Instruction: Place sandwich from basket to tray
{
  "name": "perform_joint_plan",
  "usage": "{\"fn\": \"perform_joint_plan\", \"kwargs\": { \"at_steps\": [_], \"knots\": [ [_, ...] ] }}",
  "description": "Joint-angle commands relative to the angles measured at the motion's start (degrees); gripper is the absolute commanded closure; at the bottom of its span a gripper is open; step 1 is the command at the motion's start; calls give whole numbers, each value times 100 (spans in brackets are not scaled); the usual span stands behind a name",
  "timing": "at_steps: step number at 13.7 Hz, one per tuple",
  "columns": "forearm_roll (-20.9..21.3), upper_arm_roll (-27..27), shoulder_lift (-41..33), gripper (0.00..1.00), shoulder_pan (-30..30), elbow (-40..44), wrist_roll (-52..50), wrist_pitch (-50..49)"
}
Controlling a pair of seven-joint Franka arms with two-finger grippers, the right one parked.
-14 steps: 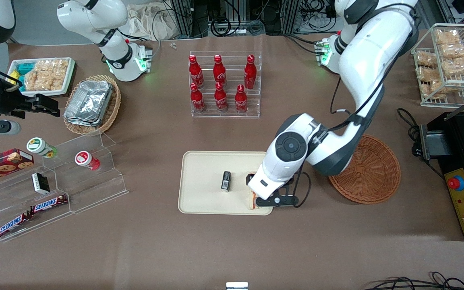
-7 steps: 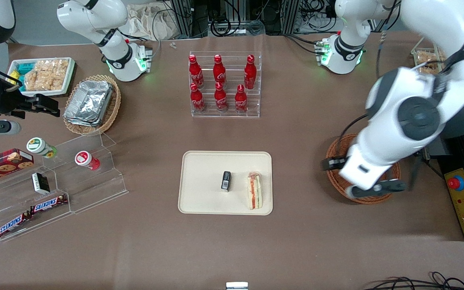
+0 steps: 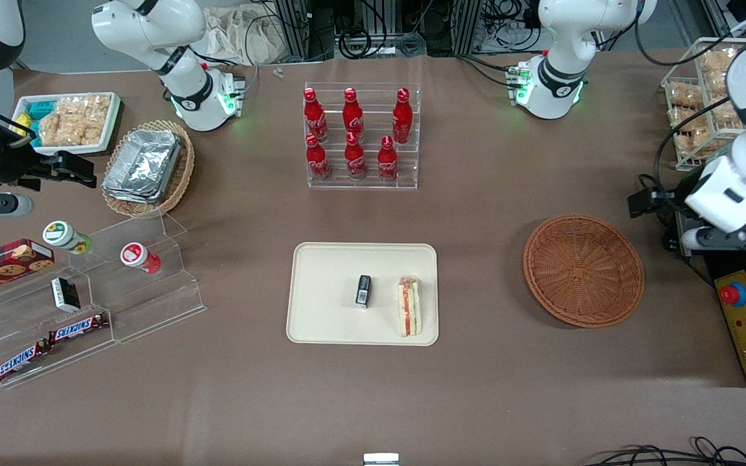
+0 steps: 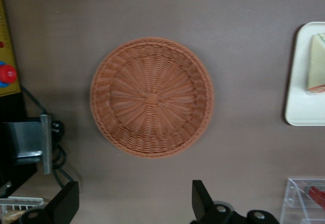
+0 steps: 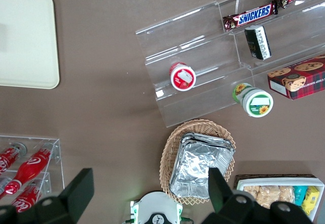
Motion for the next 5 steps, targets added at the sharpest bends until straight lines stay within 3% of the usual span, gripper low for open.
{"fn": "perform_joint_plan", "kwargs": {
  "at_steps": [1,3,5],
  "knots": [
    [219,68,-177,0,-205,-395,-97,316],
    [290,-108,95,0,-83,-45,-405,246],
    [273,-685,367,0,434,473,-362,10]
  ]
}}
